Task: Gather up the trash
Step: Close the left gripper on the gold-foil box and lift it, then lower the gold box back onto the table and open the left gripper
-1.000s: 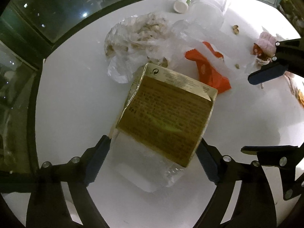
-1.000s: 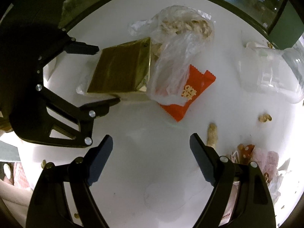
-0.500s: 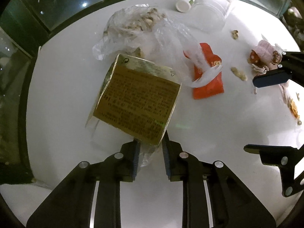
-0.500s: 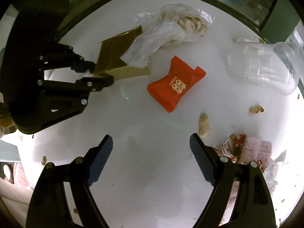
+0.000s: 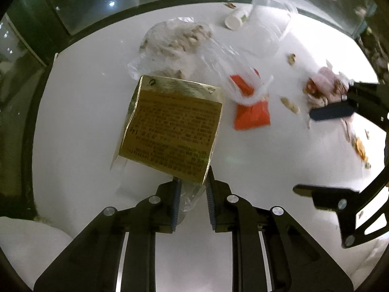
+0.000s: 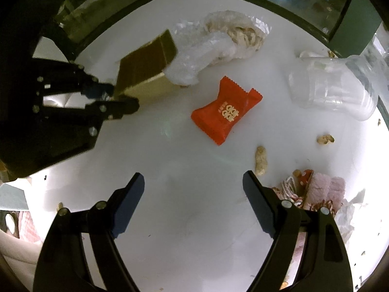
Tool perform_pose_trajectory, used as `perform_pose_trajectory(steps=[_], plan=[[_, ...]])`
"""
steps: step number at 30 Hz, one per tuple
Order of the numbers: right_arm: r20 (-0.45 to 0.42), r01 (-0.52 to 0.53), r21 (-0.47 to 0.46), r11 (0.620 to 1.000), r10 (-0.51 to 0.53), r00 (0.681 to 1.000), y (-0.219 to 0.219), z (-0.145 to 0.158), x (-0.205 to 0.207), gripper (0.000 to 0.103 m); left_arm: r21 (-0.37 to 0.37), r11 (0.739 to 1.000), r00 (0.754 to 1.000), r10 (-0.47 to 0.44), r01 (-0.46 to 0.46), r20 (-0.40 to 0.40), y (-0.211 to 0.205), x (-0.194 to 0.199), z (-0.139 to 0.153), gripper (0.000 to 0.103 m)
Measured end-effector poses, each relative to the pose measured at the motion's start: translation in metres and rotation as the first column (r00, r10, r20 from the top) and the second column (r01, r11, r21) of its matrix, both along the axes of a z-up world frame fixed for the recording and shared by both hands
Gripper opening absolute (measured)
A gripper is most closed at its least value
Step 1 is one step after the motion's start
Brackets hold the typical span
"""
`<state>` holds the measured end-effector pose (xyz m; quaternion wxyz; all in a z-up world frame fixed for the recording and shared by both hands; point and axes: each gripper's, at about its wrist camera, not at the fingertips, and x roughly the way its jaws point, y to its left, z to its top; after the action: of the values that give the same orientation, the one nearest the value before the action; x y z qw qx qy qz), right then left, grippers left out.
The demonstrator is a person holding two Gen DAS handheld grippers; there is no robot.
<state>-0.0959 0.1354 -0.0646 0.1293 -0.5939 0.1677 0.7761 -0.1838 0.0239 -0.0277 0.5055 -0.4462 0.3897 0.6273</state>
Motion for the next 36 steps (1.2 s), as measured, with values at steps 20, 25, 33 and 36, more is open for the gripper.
perform_pose_trajectory(steps=[20,25,33,36], plan=[[-0.083,0.12,0.044,0.992,-0.116,0.99,-0.034,0.057,0.086,0.08,0.021,0.993,0.993,-0.119,0.119,-0.009,-0.039,0.084,0.045,0.017],[-0.116,0.173,0.047,0.984,-0.166,0.979,-0.045,0.07,0.11,0.08,0.034,0.983,0.983,-0.179,0.18,-0.03,-0.053,0.121,0.06,0.017],[-0.139,0.217,0.065,0.974,-0.206,0.969,-0.073,0.085,0.159,0.08,0.06,0.971,0.973,-0.227,0.229,-0.043,-0.067,0.167,0.077,0.016],[-0.145,0.241,0.068,0.968,-0.23,0.962,-0.081,0.088,0.179,0.08,0.066,0.962,0.963,-0.262,0.266,-0.056,-0.07,0.188,0.083,0.014]])
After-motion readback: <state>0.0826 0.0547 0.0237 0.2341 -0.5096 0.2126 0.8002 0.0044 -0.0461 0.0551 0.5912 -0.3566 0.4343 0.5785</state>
